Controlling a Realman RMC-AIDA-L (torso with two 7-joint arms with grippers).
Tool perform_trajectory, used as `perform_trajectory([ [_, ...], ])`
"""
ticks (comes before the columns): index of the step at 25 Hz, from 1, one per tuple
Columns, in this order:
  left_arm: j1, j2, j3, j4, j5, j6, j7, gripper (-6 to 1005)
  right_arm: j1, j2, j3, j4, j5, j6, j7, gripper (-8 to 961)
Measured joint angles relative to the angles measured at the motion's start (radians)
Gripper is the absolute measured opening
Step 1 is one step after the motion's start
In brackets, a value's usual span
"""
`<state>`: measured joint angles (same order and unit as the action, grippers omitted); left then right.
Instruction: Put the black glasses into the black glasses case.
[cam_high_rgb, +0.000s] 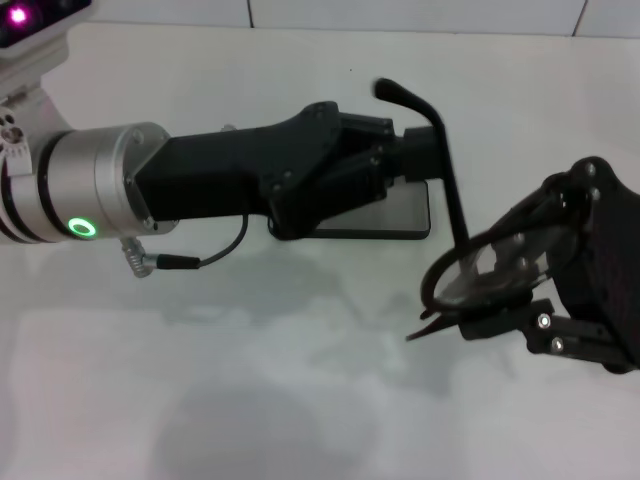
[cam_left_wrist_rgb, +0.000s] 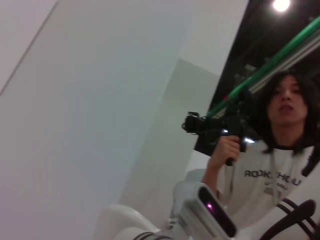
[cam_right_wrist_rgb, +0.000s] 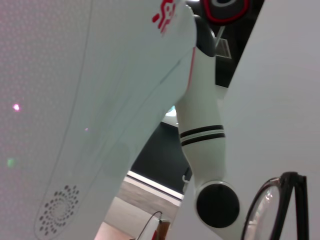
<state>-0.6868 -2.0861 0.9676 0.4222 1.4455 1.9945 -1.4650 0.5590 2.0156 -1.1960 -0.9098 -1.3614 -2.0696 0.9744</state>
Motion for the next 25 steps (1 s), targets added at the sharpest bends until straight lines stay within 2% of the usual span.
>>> perform_trajectory([
  [11,0.001,-0.003,0.015,-0.009,-0.009,0.032,0.026,48,0.002,0.000,0.013,0.031,-0.001,0.000,-0.010,105],
  [19,0.042,0.000,0.006,-0.014,-0.024,-0.051,0.037,48,-0.004,0.004,0.007,0.021,0.004,-0.060,-0.011,106],
  [25,0.031,-0.007,0.025,-0.014,-0.049,-0.056,0.042,48,0.029,0.006,0.004,0.072,-0.002,-0.047,-0.012,106],
])
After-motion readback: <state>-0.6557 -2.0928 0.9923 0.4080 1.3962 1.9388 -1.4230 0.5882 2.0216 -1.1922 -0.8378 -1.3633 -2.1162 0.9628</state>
